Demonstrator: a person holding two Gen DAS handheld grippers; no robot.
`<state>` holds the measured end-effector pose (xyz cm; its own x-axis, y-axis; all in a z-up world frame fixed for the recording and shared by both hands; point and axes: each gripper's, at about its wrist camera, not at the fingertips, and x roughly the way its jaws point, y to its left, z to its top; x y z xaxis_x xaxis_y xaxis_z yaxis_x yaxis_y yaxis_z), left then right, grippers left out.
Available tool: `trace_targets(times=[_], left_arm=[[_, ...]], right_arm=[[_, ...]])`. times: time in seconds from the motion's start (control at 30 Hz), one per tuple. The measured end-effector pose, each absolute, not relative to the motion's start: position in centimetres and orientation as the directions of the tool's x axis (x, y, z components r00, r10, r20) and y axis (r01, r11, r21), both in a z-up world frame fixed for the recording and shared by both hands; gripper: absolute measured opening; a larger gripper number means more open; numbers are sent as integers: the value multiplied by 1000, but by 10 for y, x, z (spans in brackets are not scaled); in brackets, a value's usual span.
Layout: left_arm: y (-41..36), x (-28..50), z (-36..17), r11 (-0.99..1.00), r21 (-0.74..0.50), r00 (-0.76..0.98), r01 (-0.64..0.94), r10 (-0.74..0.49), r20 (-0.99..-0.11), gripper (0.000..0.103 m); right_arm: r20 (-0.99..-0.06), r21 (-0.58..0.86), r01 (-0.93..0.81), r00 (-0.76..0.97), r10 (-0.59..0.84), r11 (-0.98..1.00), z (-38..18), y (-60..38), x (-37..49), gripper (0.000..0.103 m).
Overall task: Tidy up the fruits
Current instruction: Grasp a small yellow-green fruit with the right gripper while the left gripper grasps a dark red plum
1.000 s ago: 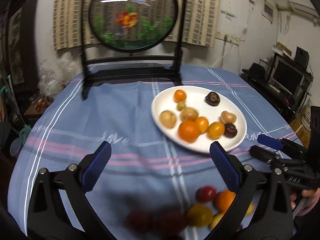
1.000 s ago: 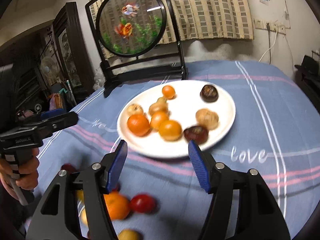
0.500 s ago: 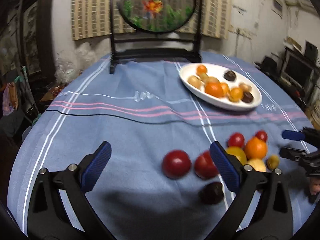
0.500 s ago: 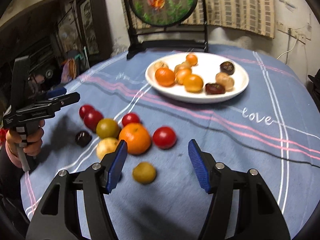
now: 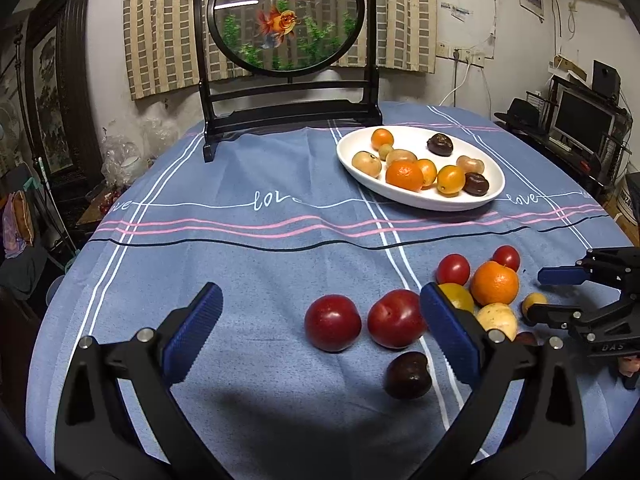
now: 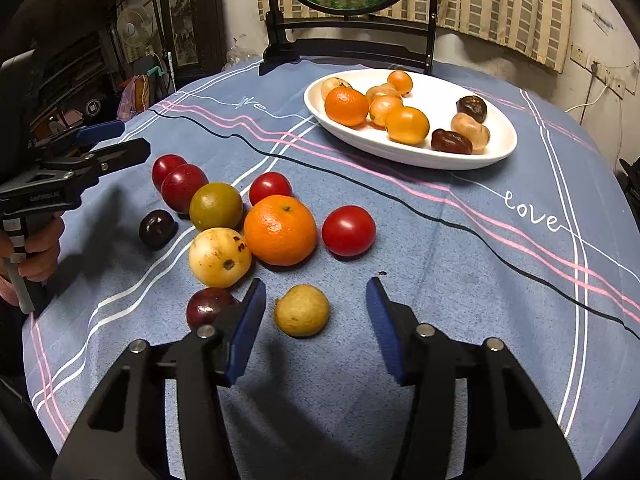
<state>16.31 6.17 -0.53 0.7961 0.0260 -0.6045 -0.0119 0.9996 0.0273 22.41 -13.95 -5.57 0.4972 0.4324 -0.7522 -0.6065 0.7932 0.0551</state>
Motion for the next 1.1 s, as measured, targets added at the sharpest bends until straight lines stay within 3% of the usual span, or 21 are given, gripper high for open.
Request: trace_targets(times=[0.13,0.57,0.73,0.83,0.9,0.97,1.1], left_arm=[[59,161,-4,999,45,801,-10,35,-597,100],[62,162,-5,999,50,795,-18,44,-605,100],[55,154,-4,991,11,775,132,-96,-624,100],[48,149,-8,970,-25,737,242,-201,-646,87],[42,149,-14,962,-26,710,273,-220,-669,67],[37,151,-22,954,-28,672,297,-229,-704,56],[28,152,-31,946,-22,627,325,-232,-744,55]], right_arm=[[-764,46,-612,487,423,789,-59,-136,225,49],[-782,43,-637,458,423,769,-64,-132,221,29],[-779,61,-625,458,429,779,-62,-135,223,29],[-776,66,-604,469,421,794,-62,-139,226,29],[-779,70,-594,469,415,802,-63,-141,228,29],[-781,70,-592,468,414,803,-64,-140,229,29],[-780,71,-592,469,414,803,-64,-141,229,29]])
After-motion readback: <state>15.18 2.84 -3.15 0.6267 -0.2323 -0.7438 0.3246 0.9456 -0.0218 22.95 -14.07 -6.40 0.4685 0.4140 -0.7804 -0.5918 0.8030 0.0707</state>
